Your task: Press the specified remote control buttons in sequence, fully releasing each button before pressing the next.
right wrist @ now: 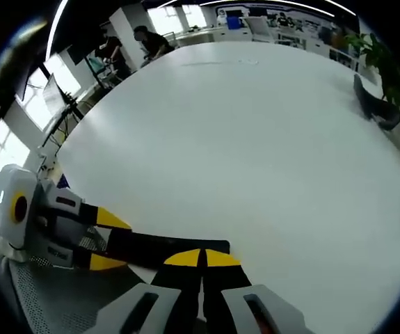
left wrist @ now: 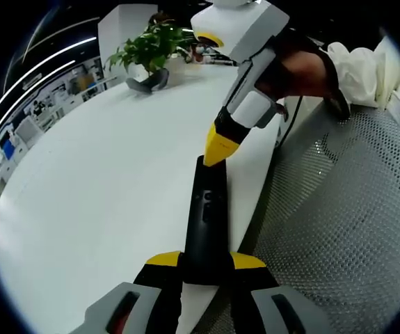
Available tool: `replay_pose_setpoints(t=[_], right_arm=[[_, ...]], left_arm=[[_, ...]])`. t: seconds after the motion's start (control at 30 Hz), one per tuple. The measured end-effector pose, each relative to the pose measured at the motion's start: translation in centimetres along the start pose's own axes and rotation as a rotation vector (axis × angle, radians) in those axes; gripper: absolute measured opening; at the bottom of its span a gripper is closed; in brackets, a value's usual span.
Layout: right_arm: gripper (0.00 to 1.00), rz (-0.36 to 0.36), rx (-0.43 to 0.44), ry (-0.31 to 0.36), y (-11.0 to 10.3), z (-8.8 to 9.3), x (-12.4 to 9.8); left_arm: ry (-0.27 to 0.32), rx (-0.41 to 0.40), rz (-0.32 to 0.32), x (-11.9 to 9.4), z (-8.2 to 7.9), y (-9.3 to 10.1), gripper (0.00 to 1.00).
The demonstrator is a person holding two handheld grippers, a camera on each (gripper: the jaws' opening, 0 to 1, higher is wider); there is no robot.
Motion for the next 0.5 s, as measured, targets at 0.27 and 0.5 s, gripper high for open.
replay_pose_setpoints(t=[0.27, 0.5], right_arm=[[0.00, 0.002, -0.013, 0.002, -0.09, -0.01, 0.06], [0.00, -0.009, 0.033, 0.006, 0.07, -0.02, 0.06]], left_arm=[[0.001, -0.001, 0.000, -0.02, 0.00, -0.01, 0.24], [0.001, 0.000, 0.000, -0.02, 0.00, -0.04, 0.24]])
Point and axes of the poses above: the point that each gripper's makers call its tool centre point, and the gripper's own axes: x roughly forward along the fingers, y roughly to its right, z roughly out of its underside, the point moved 7 cm from there along -x, roughly backward along the fingers, and after that the axes turned 6 degrees about -x, right-handed, at the moved point
